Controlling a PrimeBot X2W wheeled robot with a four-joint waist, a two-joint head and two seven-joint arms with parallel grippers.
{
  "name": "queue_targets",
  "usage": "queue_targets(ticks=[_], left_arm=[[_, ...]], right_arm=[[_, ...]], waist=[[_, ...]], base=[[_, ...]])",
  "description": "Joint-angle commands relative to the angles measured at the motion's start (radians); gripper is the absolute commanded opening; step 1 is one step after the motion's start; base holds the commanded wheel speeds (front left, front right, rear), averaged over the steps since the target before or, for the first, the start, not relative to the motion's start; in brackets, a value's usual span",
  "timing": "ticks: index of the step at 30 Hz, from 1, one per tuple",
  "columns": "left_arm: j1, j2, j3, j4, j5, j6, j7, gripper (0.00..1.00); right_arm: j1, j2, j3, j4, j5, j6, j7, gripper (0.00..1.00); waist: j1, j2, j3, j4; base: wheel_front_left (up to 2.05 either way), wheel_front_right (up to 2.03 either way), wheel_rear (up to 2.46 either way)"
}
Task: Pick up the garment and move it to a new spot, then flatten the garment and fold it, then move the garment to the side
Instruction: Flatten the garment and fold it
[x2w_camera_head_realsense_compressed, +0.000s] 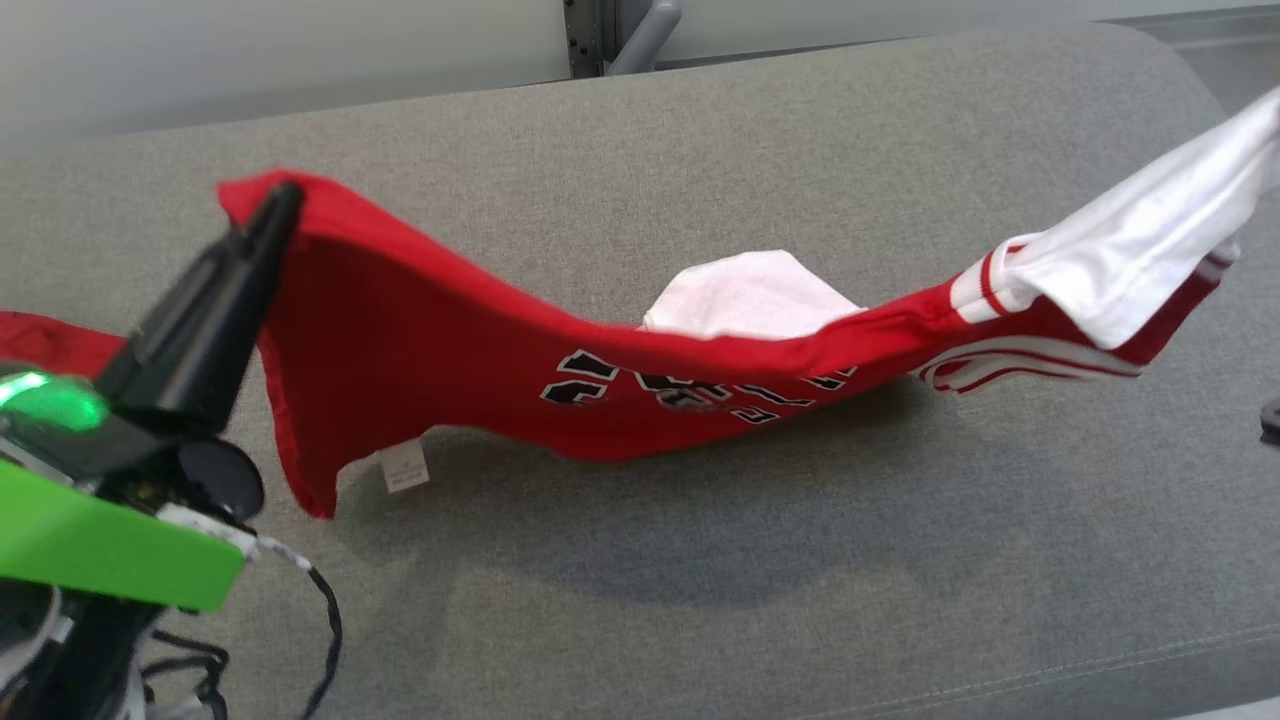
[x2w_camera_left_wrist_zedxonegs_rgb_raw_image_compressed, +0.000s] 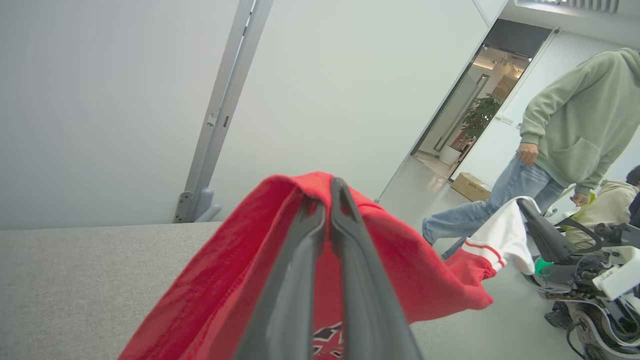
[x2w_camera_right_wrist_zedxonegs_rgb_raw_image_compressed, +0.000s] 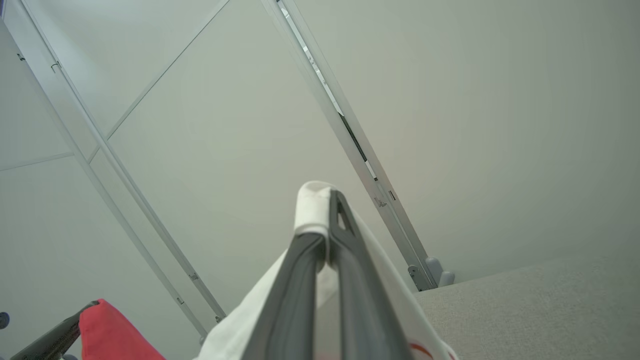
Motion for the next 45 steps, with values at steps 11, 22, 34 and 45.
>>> queue_targets(ticks=[11,22,34,45], left_arm=[[-0.701,0.093,-0.036,0.382,0.107,0.034,0.072,0.0],[-1.303,0.055,-0.09,1.106,0.303,-0.08,-0.331,0.0],[-1.262,0.07,-0.322,1.351,0.273,-0.129,-0.812,0.0],[-0.641,0.214,-0.46,1.099,0.146,-0.129,-0.858,0.0]], right_arm=[[-0.676,0.125,-0.012,0.28,-0.303,0.0,0.128,0.0],[-1.396,0.178,-0.12,0.92,-0.549,0.0,-0.222,0.0],[-1.407,0.18,0.118,1.131,-0.383,0.0,-0.483,0.0],[-0.465,0.082,0.149,0.613,-0.185,0.0,-0.448,0.0]], waist=[[0.0,-0.0001,0.285,0.038],[0.0,-0.0001,0.422,0.052],[0.0,-0.0001,0.464,0.022],[0.0,-0.0001,0.311,0.058]], base=[[0.0,0.0,0.0],[0.0,0.0,0.0],[0.0,0.0,0.0],[0.0,0.0,0.0]])
